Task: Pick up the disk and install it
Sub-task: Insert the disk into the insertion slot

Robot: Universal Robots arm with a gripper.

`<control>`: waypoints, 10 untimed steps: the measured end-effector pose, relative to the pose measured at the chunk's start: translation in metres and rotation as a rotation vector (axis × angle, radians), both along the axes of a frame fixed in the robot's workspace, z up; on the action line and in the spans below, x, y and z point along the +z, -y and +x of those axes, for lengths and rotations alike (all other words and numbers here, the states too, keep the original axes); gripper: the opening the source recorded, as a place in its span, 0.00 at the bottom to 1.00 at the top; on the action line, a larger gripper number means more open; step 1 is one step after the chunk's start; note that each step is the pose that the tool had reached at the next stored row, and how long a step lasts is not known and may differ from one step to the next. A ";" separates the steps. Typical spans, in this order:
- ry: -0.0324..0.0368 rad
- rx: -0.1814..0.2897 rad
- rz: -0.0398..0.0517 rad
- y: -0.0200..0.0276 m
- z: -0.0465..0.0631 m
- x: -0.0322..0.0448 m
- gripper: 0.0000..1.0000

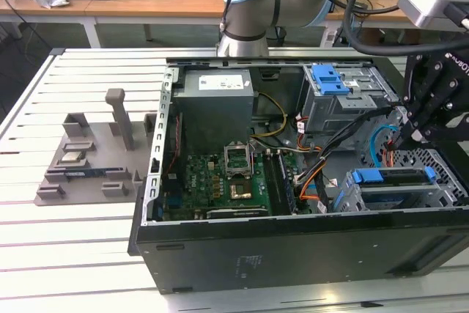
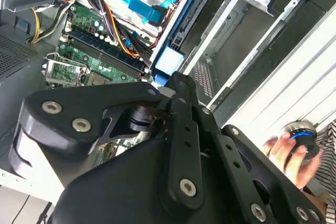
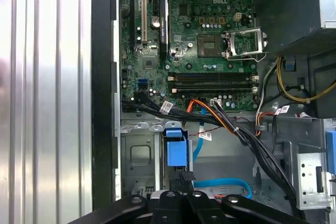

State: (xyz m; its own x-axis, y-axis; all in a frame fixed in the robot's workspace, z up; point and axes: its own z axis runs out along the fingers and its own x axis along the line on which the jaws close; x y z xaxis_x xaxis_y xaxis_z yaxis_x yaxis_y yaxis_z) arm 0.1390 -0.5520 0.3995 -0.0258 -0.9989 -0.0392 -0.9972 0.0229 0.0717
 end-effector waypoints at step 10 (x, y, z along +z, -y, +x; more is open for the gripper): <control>-0.0048 0.000 -0.0001 -0.0081 0.041 -0.0025 0.11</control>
